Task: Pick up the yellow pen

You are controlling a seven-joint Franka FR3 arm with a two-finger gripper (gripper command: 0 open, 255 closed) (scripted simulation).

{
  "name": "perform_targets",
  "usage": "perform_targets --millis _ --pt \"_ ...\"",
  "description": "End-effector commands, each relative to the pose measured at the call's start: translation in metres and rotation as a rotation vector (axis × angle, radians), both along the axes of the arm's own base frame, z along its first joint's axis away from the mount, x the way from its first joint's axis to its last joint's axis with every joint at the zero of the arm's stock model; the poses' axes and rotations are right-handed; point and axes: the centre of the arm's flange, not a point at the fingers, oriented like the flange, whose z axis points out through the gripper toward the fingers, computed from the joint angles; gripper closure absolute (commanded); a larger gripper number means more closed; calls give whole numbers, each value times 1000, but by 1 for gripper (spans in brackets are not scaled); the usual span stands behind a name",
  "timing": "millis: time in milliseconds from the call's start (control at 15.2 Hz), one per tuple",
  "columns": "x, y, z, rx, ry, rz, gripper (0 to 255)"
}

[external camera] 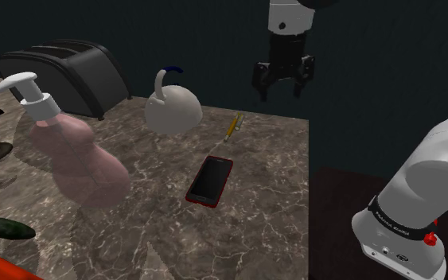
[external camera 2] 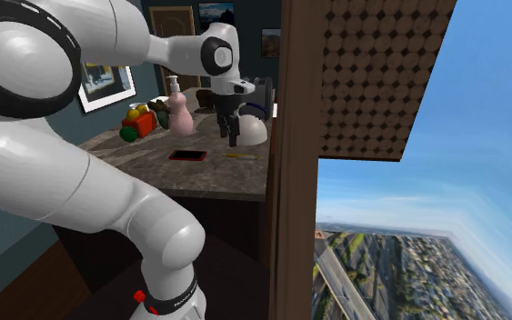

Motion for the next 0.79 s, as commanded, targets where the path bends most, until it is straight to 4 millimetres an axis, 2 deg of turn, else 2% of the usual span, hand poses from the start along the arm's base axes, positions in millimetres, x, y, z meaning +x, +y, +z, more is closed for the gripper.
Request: perform_targets --millis 0,330,594,726 --pt "18 11 -17 4 -12 -100 0" --pt "67 32 -50 10 -38 -334 0" --pt "109 40 -75 15 -59 -521 0" --pt "113 40 -83 15 -62 -539 0"
